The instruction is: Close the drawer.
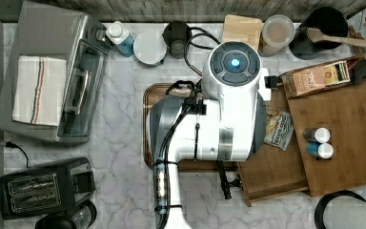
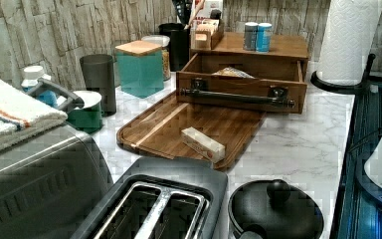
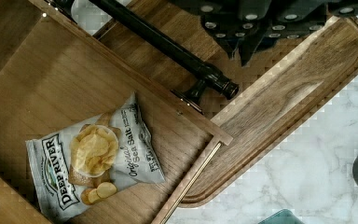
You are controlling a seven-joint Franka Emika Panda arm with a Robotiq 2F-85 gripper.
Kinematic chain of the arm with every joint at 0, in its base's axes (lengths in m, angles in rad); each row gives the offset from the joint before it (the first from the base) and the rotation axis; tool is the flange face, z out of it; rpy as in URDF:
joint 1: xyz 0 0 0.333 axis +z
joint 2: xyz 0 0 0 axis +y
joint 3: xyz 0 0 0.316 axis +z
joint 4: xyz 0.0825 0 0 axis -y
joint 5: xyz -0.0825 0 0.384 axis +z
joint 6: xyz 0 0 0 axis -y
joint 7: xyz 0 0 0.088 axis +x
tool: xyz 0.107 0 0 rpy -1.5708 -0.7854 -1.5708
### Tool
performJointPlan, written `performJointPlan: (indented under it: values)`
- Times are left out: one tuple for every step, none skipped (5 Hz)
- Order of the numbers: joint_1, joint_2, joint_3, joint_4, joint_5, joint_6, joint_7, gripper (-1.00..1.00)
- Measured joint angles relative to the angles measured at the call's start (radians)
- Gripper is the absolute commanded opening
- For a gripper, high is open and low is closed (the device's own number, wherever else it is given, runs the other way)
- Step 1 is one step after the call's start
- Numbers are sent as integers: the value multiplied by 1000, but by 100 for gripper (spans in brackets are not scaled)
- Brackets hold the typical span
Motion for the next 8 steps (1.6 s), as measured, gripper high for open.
performJointPlan:
  values:
    - [0,1,0,-5,0,3,0,-100]
    - [0,1,0,-14,0,3,-1,-100]
    - [-1,2,0,-40,0,73,-70,-100]
    - [-5,-16,9,-122,0,263,-234,-100]
    - [12,-42,11,-228,48,406,-303,-100]
    - [38,-58,20,-321,52,460,-303,-100]
    - [69,-75,31,-403,51,459,-485,-100]
    - [91,-88,32,-479,51,492,-704,-100]
